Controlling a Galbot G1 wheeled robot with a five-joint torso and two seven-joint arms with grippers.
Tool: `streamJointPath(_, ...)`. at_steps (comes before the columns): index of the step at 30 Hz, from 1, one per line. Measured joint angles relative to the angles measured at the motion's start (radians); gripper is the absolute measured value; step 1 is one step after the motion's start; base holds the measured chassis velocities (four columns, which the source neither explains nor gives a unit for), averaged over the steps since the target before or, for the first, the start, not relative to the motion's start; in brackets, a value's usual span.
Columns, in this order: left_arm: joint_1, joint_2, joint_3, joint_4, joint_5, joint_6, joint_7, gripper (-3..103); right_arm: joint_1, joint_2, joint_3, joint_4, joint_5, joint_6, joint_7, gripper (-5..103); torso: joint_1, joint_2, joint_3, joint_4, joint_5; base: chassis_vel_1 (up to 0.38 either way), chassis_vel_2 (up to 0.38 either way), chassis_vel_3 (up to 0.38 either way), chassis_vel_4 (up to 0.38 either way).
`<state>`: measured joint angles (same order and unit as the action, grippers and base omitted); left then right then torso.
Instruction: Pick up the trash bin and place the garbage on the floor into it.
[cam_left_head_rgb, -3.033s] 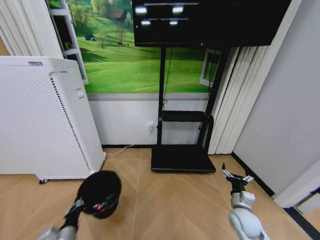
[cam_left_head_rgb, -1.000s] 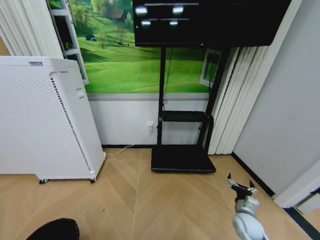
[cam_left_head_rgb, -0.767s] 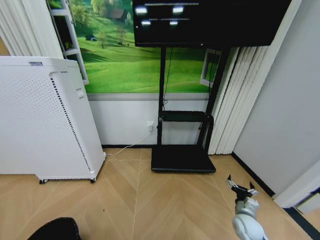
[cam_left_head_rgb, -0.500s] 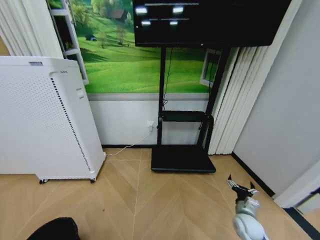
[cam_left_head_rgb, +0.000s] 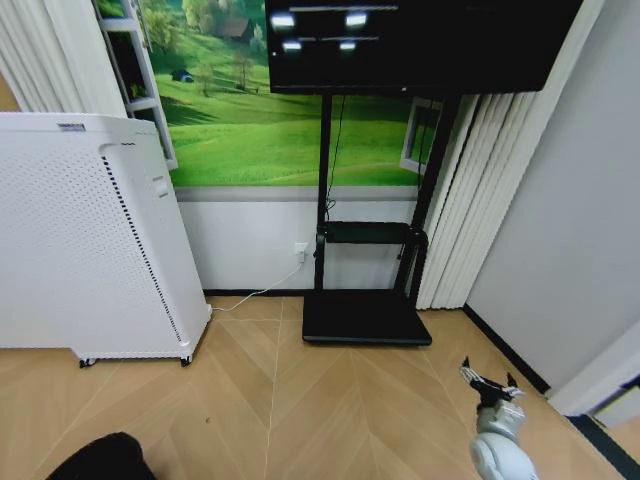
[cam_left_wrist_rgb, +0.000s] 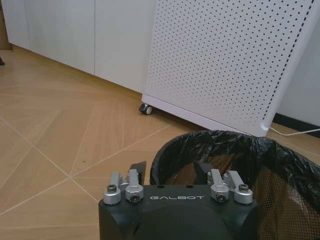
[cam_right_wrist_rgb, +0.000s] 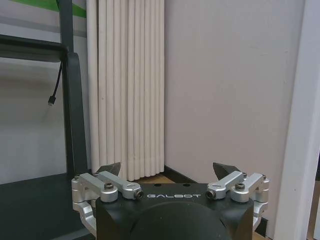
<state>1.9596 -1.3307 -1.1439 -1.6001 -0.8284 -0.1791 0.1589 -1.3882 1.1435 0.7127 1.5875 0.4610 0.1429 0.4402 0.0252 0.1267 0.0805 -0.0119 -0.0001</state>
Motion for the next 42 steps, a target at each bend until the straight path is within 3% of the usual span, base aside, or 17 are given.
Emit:
streamJointPath(5,-0.007,0.020,0.000,0.012,-0.004,0.003,0.000,74,-0.005,0.005,0.005,-0.004,0.000,0.004,0.001,100,0.000,0.000,0.000,0.0001,0.0000,0.000,0.000,0.000,0.000)
streamJointPath(9,-0.017,0.045,-0.003,0.030,-0.011,0.003,0.002,81,-0.014,0.017,0.006,-0.006,-0.004,0.009,0.001,100,0.000,0.000,0.000,0.0000,0.0001,0.000,0.000,0.000,0.000)
streamJointPath(19,-0.037,0.074,-0.003,0.048,-0.019,0.005,0.009,74,-0.025,0.019,0.012,-0.005,-0.007,0.016,0.002,100,0.000,0.000,0.000,0.0001,0.0000,0.000,0.000,0.000,0.000)
streamJointPath(25,-0.038,0.082,-0.003,0.020,-0.037,0.001,0.074,70,-0.028,0.022,0.015,0.002,-0.008,0.016,0.002,100,0.000,0.000,0.000,0.0001,0.0002,0.000,0.000,0.000,0.000)
streamJointPath(29,-0.027,0.099,-0.013,-0.022,-0.047,-0.035,0.271,74,-0.032,0.031,0.015,0.006,-0.011,0.016,0.003,100,0.000,0.000,0.000,0.0001,0.0002,0.000,0.000,0.000,0.000)
streamJointPath(32,-0.018,0.098,-0.020,-0.074,-0.043,-0.036,0.298,72,-0.035,0.032,0.017,0.009,-0.012,0.016,0.003,100,0.000,0.000,0.000,0.0003,0.0000,0.000,0.000,0.000,0.000)
streamJointPath(33,-0.015,0.090,-0.026,-0.150,-0.018,-0.027,0.270,69,-0.041,0.034,0.019,0.022,-0.013,0.015,0.003,100,0.000,0.000,0.000,0.0003,0.0003,0.000,0.000,0.000,0.000)
streamJointPath(34,-0.015,0.090,-0.026,-0.150,-0.018,-0.027,0.270,69,-0.041,0.034,0.019,0.022,-0.013,0.015,0.003,100,0.000,0.000,0.000,0.0003,0.0003,0.000,0.000,0.000,0.000)
streamJointPath(35,-0.023,0.083,-0.027,-0.218,0.018,-0.015,0.207,72,-0.050,0.036,0.019,0.044,-0.016,0.011,0.002,100,0.000,0.000,0.000,0.0003,0.0004,0.000,0.000,0.000,0.000)
streamJointPath(36,-0.023,0.083,-0.027,-0.218,0.018,-0.015,0.207,72,-0.050,0.036,0.019,0.044,-0.016,0.011,0.002,100,0.000,0.000,0.000,0.0003,0.0004,0.000,0.000,0.000,0.000)
streamJointPath(38,-0.059,0.088,-0.022,-0.345,0.103,0.028,0.049,84,-0.085,0.042,0.017,0.136,-0.026,-0.009,-0.006,100,0.000,0.000,0.000,0.0000,0.0002,0.000,0.000,0.000,0.000)
streamJointPath(39,-0.059,0.088,-0.022,-0.345,0.103,0.028,0.049,84,-0.085,0.042,0.017,0.136,-0.026,-0.009,-0.006,100,0.000,0.000,0.000,0.0000,0.0002,0.000,0.000,0.000,0.000)
streamJointPath(40,-0.082,0.109,-0.001,-0.416,0.132,0.068,-0.027,93,-0.106,0.043,0.009,0.211,-0.027,-0.038,-0.012,100,0.000,0.000,0.000,-0.0001,0.0001,0.000,0.000,0.000,0.000)
streamJointPath(41,-0.096,0.126,0.021,-0.456,0.141,0.094,-0.065,93,-0.115,0.043,0.002,0.253,-0.028,-0.057,-0.013,100,0.000,0.000,0.000,0.0000,0.0000,0.000,0.000,0.000,0.000)
streamJointPath(42,-0.096,0.126,0.021,-0.456,0.141,0.094,-0.065,93,-0.115,0.043,0.002,0.253,-0.028,-0.057,-0.013,100,0.000,0.000,0.000,0.0000,0.0000,0.000,0.000,0.000,0.000)
